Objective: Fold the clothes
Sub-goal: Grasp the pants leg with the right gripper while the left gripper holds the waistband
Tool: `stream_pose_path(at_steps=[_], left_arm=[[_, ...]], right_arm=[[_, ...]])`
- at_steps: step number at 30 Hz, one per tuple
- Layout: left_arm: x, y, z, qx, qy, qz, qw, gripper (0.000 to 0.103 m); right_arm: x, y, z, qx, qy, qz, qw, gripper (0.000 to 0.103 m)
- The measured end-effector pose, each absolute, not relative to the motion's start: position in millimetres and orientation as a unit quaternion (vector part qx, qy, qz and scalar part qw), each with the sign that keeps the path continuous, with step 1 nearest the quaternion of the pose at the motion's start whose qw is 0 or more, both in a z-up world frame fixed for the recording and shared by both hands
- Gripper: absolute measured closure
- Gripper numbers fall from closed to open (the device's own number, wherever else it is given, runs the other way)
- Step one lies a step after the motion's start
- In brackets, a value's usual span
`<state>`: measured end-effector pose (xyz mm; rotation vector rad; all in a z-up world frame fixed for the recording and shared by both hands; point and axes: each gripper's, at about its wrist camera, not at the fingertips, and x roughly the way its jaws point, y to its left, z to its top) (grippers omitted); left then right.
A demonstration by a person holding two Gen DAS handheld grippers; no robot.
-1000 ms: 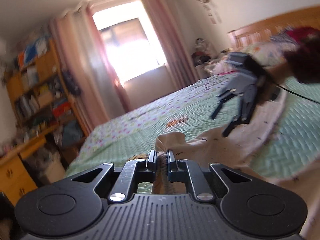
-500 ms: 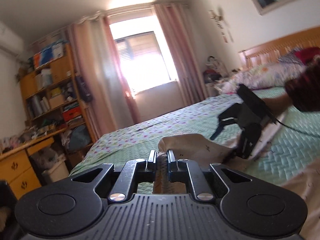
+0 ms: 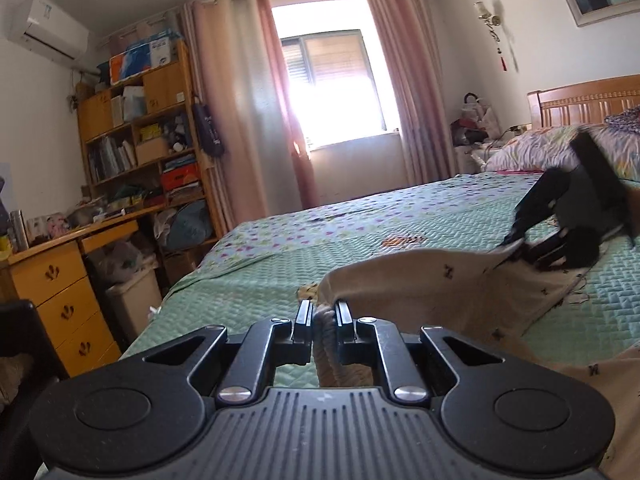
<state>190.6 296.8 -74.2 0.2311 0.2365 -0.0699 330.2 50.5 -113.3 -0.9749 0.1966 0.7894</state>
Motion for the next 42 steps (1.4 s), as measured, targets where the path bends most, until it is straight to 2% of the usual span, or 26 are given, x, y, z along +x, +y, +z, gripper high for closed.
stream_pose_path(at_steps=[6, 9, 12, 14, 16, 18, 22, 25, 28, 33, 36, 42], left_arm=[[155, 327, -72, 0.083, 0.103, -0.011, 0.991, 0.090], [132, 343, -76, 0.076, 0.112, 0.001, 0.991, 0.088], [113, 361, -87, 0.058, 0.134, 0.000, 0.989, 0.082], [103, 376, -97, 0.022, 0.155, -0.013, 0.988, 0.072], [96, 394, -110, -0.029, 0.179, -0.026, 0.983, 0.044], [87, 414, -119, -0.104, 0.188, -0.043, 0.976, 0.027], [66, 450, -128, -0.255, 0.173, -0.039, 0.951, 0.019], [63, 460, -136, -0.356, 0.160, -0.064, 0.918, 0.016], [75, 454, -140, -0.414, 0.161, -0.086, 0.892, 0.014], [109, 441, -150, -0.466, 0.220, -0.074, 0.854, 0.014], [114, 441, -159, -0.522, 0.229, -0.082, 0.818, 0.014], [127, 437, -159, -0.549, 0.261, -0.069, 0.791, 0.014]], right_arm=[[268, 64, -63, -0.444, 0.127, 0.365, 0.808, 0.098], [232, 82, -61, -0.440, 0.147, 0.389, 0.796, 0.098], [188, 101, -79, -0.446, 0.178, 0.412, 0.774, 0.098], [166, 112, -97, -0.455, 0.189, 0.419, 0.762, 0.098], [153, 121, -116, -0.467, 0.201, 0.413, 0.756, 0.098], [139, 129, -135, -0.478, 0.212, 0.406, 0.750, 0.097], [134, 123, -145, -0.462, 0.209, 0.395, 0.766, 0.095], [135, 122, -148, -0.456, 0.202, 0.391, 0.773, 0.094], [138, 121, -152, -0.449, 0.205, 0.393, 0.776, 0.093], [128, 114, -151, -0.422, 0.219, 0.395, 0.786, 0.093], [130, 113, -151, -0.414, 0.223, 0.398, 0.788, 0.093], [133, 114, -153, -0.407, 0.223, 0.402, 0.790, 0.092]])
